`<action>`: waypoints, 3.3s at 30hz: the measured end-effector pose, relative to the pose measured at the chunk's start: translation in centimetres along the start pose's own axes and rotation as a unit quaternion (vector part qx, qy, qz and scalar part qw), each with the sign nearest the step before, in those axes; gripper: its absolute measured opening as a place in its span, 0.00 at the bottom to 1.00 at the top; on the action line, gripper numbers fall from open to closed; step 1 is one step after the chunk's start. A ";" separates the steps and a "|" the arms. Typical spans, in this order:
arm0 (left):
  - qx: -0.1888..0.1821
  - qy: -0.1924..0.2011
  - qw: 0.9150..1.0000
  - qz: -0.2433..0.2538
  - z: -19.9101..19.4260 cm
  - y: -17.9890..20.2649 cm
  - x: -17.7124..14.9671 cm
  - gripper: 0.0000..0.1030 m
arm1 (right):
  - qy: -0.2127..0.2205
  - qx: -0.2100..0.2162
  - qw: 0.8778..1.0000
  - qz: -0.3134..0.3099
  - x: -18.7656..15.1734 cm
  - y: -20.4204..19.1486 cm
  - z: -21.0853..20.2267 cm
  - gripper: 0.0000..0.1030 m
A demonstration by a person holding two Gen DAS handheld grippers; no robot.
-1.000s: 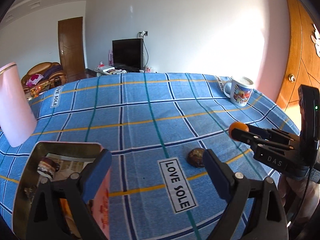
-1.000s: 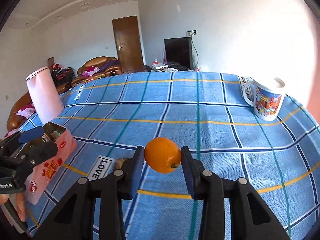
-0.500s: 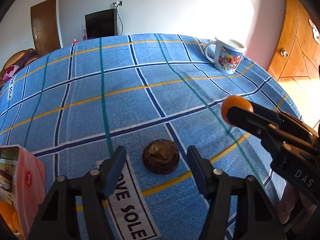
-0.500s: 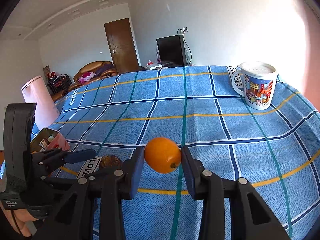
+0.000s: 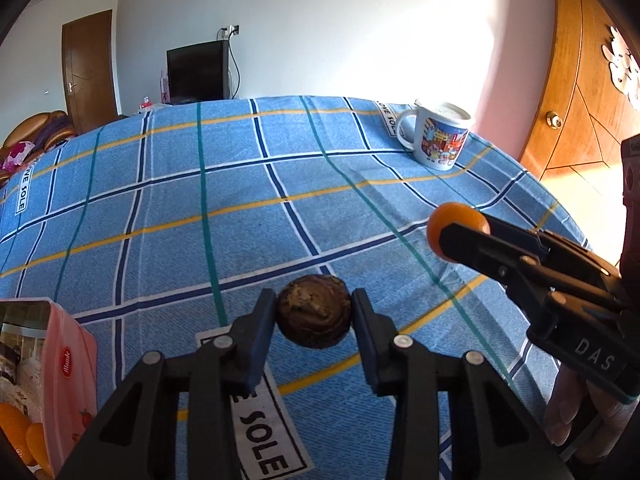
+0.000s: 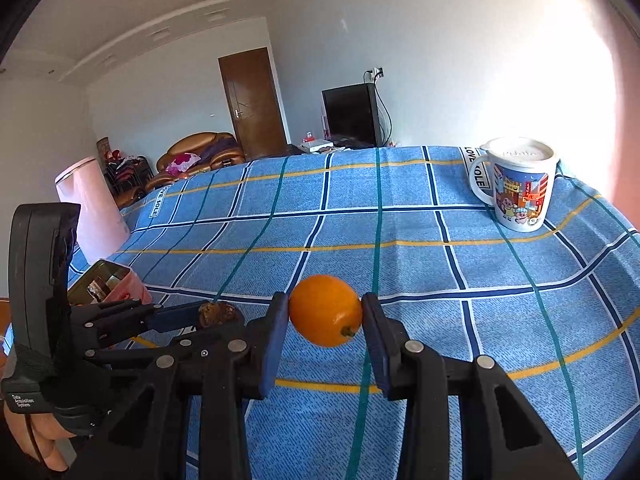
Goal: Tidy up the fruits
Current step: 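Grasp the brown cake with the left tool while the right holds the orange, then carry the cake over the tin with the left tool while the right carries the orange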
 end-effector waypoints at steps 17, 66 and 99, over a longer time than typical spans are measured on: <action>0.024 0.069 0.997 0.012 -2.5 0.1 0.7 0.39 | 0.041 0.015 0.999 -0.019 0.5 -1.0 -1.5 0.38; 0.066 0.187 0.979 0.039 -7.2 0.7 0.9 0.39 | 0.110 0.028 0.992 -0.053 0.8 -2.4 -4.3 0.38; 0.075 0.190 0.979 0.007 -9.5 -2.4 -0.3 0.39 | 0.091 0.057 0.992 -0.068 0.5 -5.7 -3.4 0.38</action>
Point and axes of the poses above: each gripper's, at about its wrist camera, not at the fingertips, and z roughly the way its jaws point, y to its right, x to its top, the point moved 5 cm from there along z, roughly the way its jaws point, and after that the axes turned 6 degrees about y, right-handed, at the moved point
